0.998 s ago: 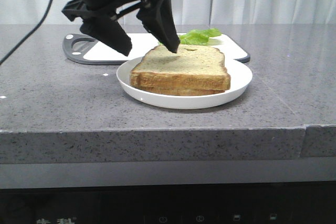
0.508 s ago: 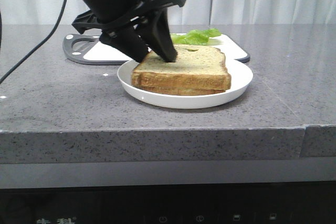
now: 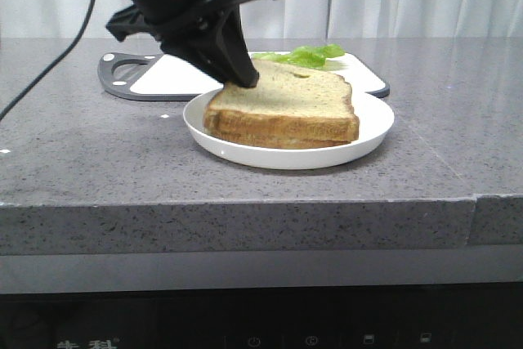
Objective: Left arm grabs bread, right arm adds lettuce
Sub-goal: 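Lift the top bread slice off the plate with the left gripper, then reach the right gripper to the lettuce leaf and grasp it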
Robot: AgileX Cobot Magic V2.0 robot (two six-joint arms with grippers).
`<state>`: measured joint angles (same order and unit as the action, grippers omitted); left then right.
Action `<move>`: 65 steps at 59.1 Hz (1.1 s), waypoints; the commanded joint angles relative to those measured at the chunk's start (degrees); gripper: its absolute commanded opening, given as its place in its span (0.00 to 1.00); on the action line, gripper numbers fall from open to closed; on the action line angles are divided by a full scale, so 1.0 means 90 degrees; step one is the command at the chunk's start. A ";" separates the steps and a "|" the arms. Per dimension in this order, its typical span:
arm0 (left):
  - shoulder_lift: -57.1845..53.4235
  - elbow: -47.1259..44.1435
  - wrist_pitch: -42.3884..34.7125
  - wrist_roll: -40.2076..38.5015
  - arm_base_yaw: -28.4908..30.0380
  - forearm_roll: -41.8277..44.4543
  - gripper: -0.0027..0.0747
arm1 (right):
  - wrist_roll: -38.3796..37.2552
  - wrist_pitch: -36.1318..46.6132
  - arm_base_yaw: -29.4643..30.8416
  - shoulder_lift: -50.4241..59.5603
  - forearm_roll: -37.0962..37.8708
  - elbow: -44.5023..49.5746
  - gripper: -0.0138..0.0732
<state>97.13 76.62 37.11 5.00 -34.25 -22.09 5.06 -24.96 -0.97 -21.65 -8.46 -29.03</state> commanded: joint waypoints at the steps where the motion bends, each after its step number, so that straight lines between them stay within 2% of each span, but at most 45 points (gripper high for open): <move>1: -0.0614 0.0208 -0.0403 -0.0016 -0.0021 -0.0054 0.01 | 0.0026 0.0476 0.0030 -0.0095 0.0039 -0.0235 0.61; 13: -0.1220 0.0193 -0.0695 -0.0016 -0.0021 -0.0066 0.01 | 0.0026 0.0476 0.0030 -0.0095 0.0039 -0.0235 0.61; 18: -0.1495 0.0119 -0.0950 -0.0016 -0.0021 0.0202 0.01 | 0.0026 0.0476 0.0030 -0.0095 0.0039 -0.0235 0.61; 24: -0.1988 -0.0335 -0.1594 -0.0031 -0.0021 0.0699 0.01 | 0.0026 0.0461 0.0030 -0.0122 0.0039 -0.0235 0.61; 32: -0.2939 -0.1486 -0.2712 -0.0063 -0.0021 0.1128 0.01 | 0.0059 0.0548 0.0018 -0.0418 0.0034 -0.0302 0.61; 38: -0.3584 -0.2277 -0.3268 -0.0063 -0.0009 0.1276 0.01 | 0.0169 0.0575 -0.0018 -0.1002 0.0034 -0.0455 0.61; 48: -0.4553 -0.3290 -0.3236 -0.0063 0.0235 0.1593 0.01 | 0.0509 0.1033 -0.0405 -0.2212 0.0034 -0.0886 0.61; 57: -0.5362 -0.3847 -0.3277 -0.0063 0.0403 0.1717 0.01 | 0.0950 0.1678 -0.0785 -0.3493 0.0034 -0.1434 0.63; 65: -0.5792 -0.4030 -0.3227 -0.0063 0.0540 0.1717 0.01 | 0.1269 0.2181 -0.1046 -0.4797 0.0042 -0.2157 0.71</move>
<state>47.32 39.19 13.23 5.00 -29.94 -6.72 14.21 -12.63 -9.41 -59.82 -8.46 -43.42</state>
